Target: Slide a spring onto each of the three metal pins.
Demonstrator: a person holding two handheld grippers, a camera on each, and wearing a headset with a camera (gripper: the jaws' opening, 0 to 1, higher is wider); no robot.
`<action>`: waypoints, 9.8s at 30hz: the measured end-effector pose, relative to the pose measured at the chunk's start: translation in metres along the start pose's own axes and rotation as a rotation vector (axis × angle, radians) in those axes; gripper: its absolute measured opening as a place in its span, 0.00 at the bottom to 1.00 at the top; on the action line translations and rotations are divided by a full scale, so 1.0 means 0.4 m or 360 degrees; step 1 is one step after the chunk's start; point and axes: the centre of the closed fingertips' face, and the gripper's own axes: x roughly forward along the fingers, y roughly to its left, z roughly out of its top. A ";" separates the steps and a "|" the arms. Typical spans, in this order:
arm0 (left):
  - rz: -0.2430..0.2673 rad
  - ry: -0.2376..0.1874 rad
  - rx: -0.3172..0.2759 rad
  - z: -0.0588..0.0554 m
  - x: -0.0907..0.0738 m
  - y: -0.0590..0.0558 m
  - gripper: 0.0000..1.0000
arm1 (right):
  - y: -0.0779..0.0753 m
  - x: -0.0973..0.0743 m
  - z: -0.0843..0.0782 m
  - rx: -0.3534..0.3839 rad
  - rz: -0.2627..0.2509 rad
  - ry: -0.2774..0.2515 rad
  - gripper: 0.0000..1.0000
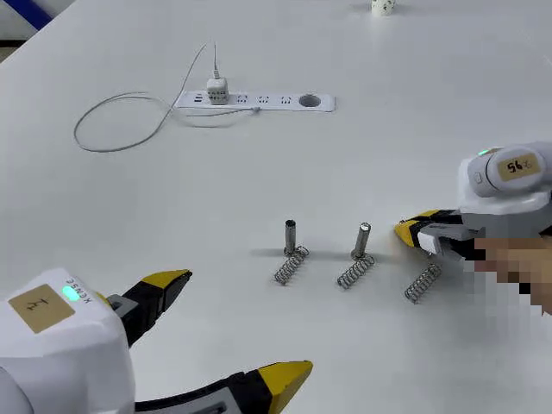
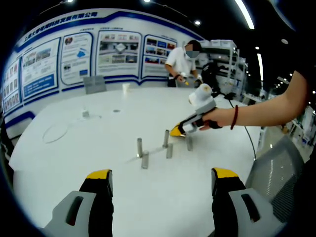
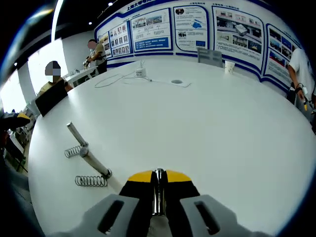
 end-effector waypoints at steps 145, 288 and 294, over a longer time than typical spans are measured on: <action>-0.0016 0.0342 0.0167 -0.098 0.261 0.091 0.30 | 0.165 -0.307 -0.046 0.0090 0.0188 -0.0325 0.54; -0.0163 -0.0165 0.0113 0.048 0.111 -0.057 0.41 | 0.389 -0.247 0.222 0.0197 0.0455 -0.0747 0.11; -0.0153 -0.0146 0.0111 0.032 0.110 -0.054 0.49 | 0.383 -0.218 0.235 0.0006 0.0390 -0.0761 0.11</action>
